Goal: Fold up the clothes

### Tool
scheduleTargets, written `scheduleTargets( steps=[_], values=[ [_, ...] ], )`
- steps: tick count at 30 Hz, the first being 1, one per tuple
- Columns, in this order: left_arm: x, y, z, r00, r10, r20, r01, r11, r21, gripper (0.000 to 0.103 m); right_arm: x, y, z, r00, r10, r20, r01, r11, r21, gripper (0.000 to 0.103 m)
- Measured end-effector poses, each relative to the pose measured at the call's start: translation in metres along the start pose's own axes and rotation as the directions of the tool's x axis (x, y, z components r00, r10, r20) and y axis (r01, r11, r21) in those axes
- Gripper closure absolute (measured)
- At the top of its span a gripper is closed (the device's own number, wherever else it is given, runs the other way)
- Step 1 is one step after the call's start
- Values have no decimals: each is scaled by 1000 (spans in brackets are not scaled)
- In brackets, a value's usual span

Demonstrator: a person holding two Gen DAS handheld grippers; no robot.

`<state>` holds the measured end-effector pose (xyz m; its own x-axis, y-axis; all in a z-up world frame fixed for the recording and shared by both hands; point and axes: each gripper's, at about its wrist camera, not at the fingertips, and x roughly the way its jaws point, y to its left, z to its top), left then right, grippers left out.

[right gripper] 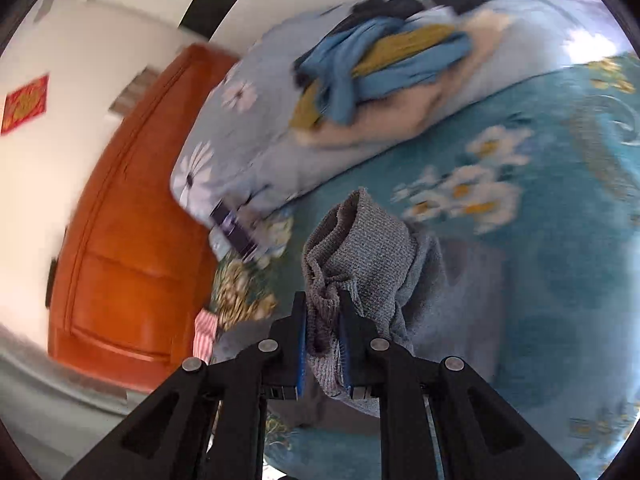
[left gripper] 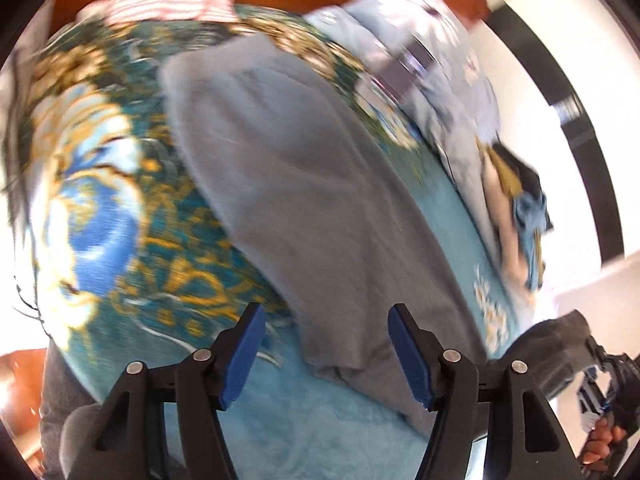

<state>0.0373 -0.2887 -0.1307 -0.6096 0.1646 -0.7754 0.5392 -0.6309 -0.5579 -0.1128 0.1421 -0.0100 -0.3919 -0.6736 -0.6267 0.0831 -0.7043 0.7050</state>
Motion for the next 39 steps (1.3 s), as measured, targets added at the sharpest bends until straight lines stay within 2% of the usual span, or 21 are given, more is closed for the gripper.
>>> scheduleTargets(
  steps=[5, 7, 12, 20, 23, 26, 28, 31, 33, 36, 39],
  values=[
    [-12, 38, 15, 999, 10, 35, -7, 997, -80, 34, 90, 72, -38, 990, -37, -137, 9, 980, -201, 89],
    [-13, 49, 18, 999, 6, 37, -2, 994, -108, 34, 126, 89, -62, 977, -85, -196, 30, 963, -269, 89],
    [-14, 70, 27, 999, -8, 39, 14, 988, -152, 33, 185, 100, -112, 930, -196, -309, 64, 919, -389, 89],
    [1, 90, 69, 998, -40, 40, 48, 977, -208, 33, 228, 111, -139, 896, -332, -297, 154, 857, -492, 88],
    [7, 93, 90, 998, -33, 48, 42, 976, -215, 33, 242, 109, -147, 874, -378, -305, 185, 840, -510, 88],
    [12, 97, 108, 999, -13, 39, 21, 975, -220, 33, 253, 106, -152, 861, -387, -329, 177, 835, -521, 82],
    [16, 97, 117, 999, -12, 35, 19, 977, -213, 33, 256, 105, -154, 858, -371, -354, 145, 837, -527, 77],
    [25, 102, 128, 1000, -23, 17, 27, 974, -227, 33, 255, 104, -154, 854, -302, -422, 59, 864, -500, 56],
    [31, 106, 134, 1000, -21, 2, 21, 971, -240, 33, 247, 105, -152, 863, -251, -438, 15, 880, -475, 45],
    [42, 112, 140, 999, -29, -16, 24, 964, -264, 33, 219, 104, -142, 893, -191, -407, -7, 899, -439, 44],
    [51, 119, 143, 999, -49, -20, 40, 953, -300, 33, 194, 88, -129, 911, -171, -375, 19, 927, -375, 44]
  ],
)
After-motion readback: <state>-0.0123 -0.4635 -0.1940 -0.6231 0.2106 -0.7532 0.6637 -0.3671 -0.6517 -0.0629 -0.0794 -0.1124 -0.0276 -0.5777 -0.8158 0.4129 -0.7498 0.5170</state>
